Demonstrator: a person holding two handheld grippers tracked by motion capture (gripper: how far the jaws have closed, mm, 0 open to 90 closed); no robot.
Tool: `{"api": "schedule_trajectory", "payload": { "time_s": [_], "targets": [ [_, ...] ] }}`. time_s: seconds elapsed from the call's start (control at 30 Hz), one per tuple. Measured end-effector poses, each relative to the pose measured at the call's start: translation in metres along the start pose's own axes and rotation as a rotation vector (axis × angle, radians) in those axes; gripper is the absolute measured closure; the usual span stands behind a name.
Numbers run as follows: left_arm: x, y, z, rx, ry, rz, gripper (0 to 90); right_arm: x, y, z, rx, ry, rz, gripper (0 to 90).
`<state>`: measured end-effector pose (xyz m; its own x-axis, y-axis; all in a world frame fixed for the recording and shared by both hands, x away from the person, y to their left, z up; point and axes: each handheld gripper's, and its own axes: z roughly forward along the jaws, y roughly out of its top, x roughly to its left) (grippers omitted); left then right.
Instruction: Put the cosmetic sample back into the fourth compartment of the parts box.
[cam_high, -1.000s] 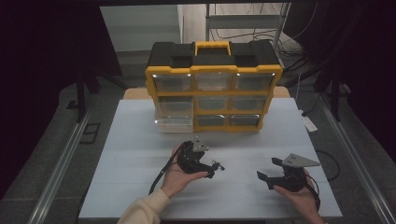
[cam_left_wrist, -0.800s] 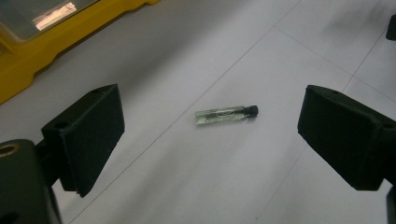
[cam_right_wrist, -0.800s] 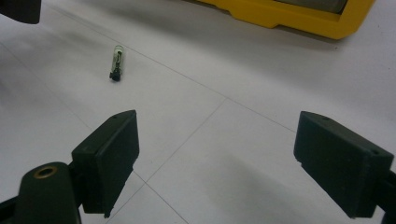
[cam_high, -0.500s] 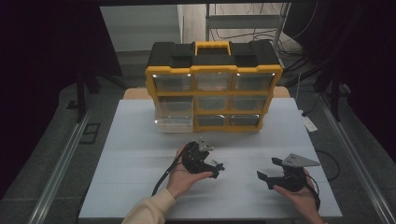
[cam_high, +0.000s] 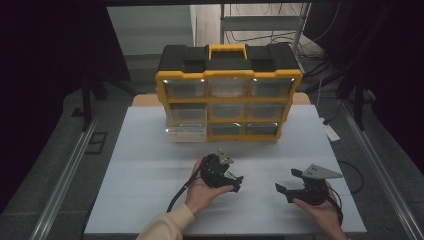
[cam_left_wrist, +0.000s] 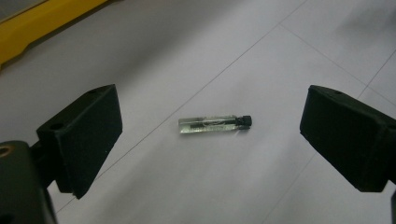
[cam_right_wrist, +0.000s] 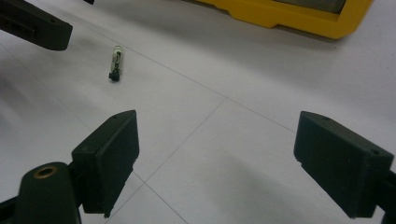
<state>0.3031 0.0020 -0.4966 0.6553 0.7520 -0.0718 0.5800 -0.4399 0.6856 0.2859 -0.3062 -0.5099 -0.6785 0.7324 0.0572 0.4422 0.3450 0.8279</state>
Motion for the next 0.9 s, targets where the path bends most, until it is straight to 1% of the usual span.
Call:
{"api": "schedule_trajectory", "payload": {
  "time_s": [0.1,0.23,0.43,0.47,0.53,0.63,0.7,0.83,0.9],
  "targets": [
    [-0.002,0.0,0.001,0.0,0.01,0.004,6.2,-0.001,0.0,-0.001,-0.005,-0.009,0.01,14.9],
    [-0.003,-0.001,0.004,-0.005,0.021,-0.006,6.2,-0.002,0.0,-0.001,-0.004,-0.025,0.015,15.0],
    [-0.007,-0.002,0.013,0.012,0.031,-0.012,6.0,-0.005,-0.001,-0.002,-0.008,-0.042,0.03,15.1],
    [-0.008,-0.003,0.016,0.017,0.038,-0.015,6.0,-0.005,-0.001,-0.003,-0.009,-0.054,0.034,15.1],
    [-0.009,-0.003,0.018,0.017,0.041,-0.016,5.9,-0.006,-0.001,-0.003,-0.013,-0.053,0.035,15.1],
    [-0.013,-0.004,0.022,0.025,0.062,-0.015,5.9,-0.006,-0.001,-0.003,-0.015,-0.056,0.038,15.1],
    [-0.015,-0.006,0.025,0.032,0.075,-0.004,5.3,-0.006,-0.001,-0.003,-0.014,-0.056,0.038,15.1],
    [-0.017,-0.007,0.03,0.049,0.079,0.008,5.2,-0.006,-0.001,-0.003,-0.012,-0.056,0.04,15.1],
    [-0.017,-0.009,0.031,0.05,0.076,0.0,6.0,-0.006,-0.001,-0.003,-0.012,-0.057,0.039,15.1]
  ]
}}
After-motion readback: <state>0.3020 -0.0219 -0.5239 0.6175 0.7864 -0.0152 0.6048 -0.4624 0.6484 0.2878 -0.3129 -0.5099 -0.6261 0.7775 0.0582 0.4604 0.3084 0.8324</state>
